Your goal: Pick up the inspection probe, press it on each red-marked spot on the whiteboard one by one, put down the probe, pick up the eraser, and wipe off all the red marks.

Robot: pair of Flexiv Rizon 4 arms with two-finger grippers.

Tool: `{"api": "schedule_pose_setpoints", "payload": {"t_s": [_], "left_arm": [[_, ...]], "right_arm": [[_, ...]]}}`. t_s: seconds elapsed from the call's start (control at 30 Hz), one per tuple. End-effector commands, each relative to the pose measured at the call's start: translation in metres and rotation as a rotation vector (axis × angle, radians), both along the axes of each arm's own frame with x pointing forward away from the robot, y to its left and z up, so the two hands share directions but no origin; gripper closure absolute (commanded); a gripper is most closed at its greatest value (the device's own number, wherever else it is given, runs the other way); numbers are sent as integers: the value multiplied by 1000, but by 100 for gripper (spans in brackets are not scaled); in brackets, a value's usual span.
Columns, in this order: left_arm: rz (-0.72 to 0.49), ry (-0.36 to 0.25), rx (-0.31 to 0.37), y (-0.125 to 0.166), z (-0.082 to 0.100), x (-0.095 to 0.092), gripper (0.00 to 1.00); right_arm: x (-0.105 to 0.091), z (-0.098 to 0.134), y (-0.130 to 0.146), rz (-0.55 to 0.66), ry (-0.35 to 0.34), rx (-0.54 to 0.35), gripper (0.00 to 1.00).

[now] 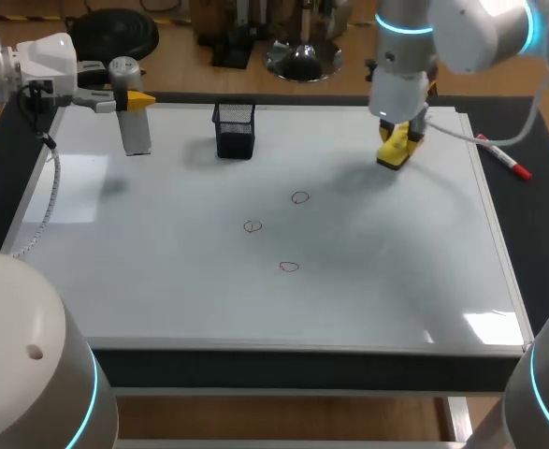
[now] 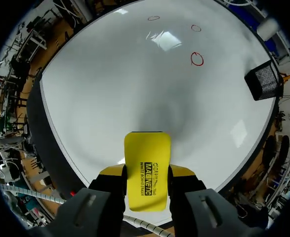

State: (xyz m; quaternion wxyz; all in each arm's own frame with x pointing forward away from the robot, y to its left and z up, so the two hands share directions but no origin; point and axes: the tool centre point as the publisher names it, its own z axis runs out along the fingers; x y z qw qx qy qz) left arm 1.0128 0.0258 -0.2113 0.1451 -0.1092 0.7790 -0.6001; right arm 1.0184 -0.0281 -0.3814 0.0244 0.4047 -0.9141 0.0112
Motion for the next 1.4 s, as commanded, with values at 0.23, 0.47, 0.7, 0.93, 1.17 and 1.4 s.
{"api": "schedule_pose_setpoints", "payload": {"t_s": [0.23,0.47,0.7,0.93,1.17,1.4], "left_arm": [[2,-4,-1,0,0,-1,100],[2,-4,-1,0,0,-1,100],[2,-4,-1,0,0,-1,100],[2,-4,-1,0,0,-1,100],[2,-4,-1,0,0,-1,100],[2,-4,-1,0,0,-1,100]], "right_arm": [[-30,4,-44,-69,-39,50,100],[-35,3,-52,-96,-38,57,100],[-37,5,-50,-101,-12,44,100],[-37,5,-50,-101,-12,44,100],[-37,5,-50,-101,-12,44,100],[-37,5,-50,-101,-12,44,100]]}}
